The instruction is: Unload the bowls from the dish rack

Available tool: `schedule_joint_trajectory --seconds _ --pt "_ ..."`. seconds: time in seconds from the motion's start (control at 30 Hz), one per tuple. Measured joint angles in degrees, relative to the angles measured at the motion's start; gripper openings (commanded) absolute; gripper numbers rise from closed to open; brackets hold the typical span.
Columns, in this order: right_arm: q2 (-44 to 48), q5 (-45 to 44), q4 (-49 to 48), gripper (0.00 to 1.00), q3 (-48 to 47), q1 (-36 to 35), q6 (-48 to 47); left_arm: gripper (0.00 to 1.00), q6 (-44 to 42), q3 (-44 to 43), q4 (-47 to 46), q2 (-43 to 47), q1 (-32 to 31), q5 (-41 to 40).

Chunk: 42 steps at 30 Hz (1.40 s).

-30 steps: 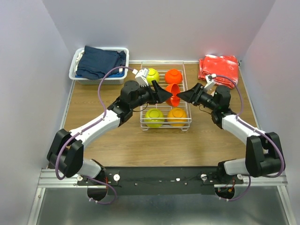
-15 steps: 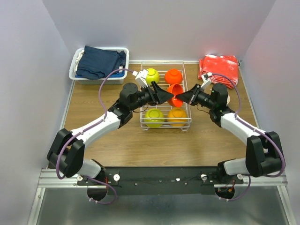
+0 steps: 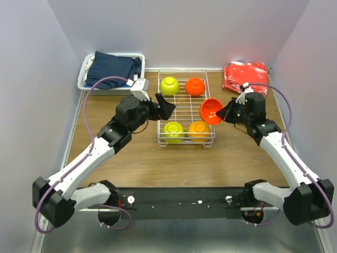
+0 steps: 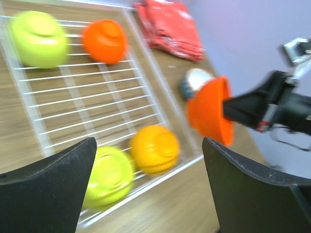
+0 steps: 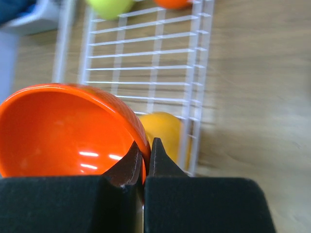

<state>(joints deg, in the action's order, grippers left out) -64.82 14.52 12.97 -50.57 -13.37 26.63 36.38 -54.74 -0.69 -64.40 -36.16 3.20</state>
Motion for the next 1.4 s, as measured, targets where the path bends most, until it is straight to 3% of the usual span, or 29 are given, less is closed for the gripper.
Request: schedule_joint_trajectory --seconds 0.23,0.37,0.6,0.87,1.07,1.1,1.17,1.3,1.4 --pt "1.57 -20.68 17.38 0.01 -1.77 0.15 -1.84 0.99 -14.45 -1.79 18.91 10.4 0.0 -14.95" --pt "0.76 -27.74 23.23 0.01 -2.1 2.29 -1.64 0.99 -19.47 2.1 22.75 16.24 0.04 -20.13" --pt "-5.03 -27.8 24.52 0.01 -2.12 13.88 -1.38 0.99 -24.28 7.26 25.29 20.13 0.04 -23.8" --pt "-6.23 -25.35 20.85 0.01 4.44 27.98 1.05 0.99 -25.77 8.87 25.4 25.38 0.04 -25.2" --pt "-9.2 -24.06 16.72 0.19 6.49 30.01 2.47 0.99 -25.94 9.05 25.31 25.86 0.04 -25.27" --pt "-9.84 -23.58 15.89 0.32 7.23 30.38 2.73 0.99 -25.94 9.16 25.24 25.88 0.04 -25.24" --pt "-10.84 -22.56 14.69 0.42 8.85 30.75 3.39 0.99 -25.97 9.35 25.24 25.88 0.04 -25.27" --pt "-10.86 -21.31 13.79 0.8 10.08 30.86 3.54 0.99 -25.99 9.68 25.24 25.73 0.04 -25.22" --pt "-8.5 -20.35 13.33 0.89 10.49 30.95 4.04 0.99 -25.97 9.68 25.14 24.96 0.04 -24.96"
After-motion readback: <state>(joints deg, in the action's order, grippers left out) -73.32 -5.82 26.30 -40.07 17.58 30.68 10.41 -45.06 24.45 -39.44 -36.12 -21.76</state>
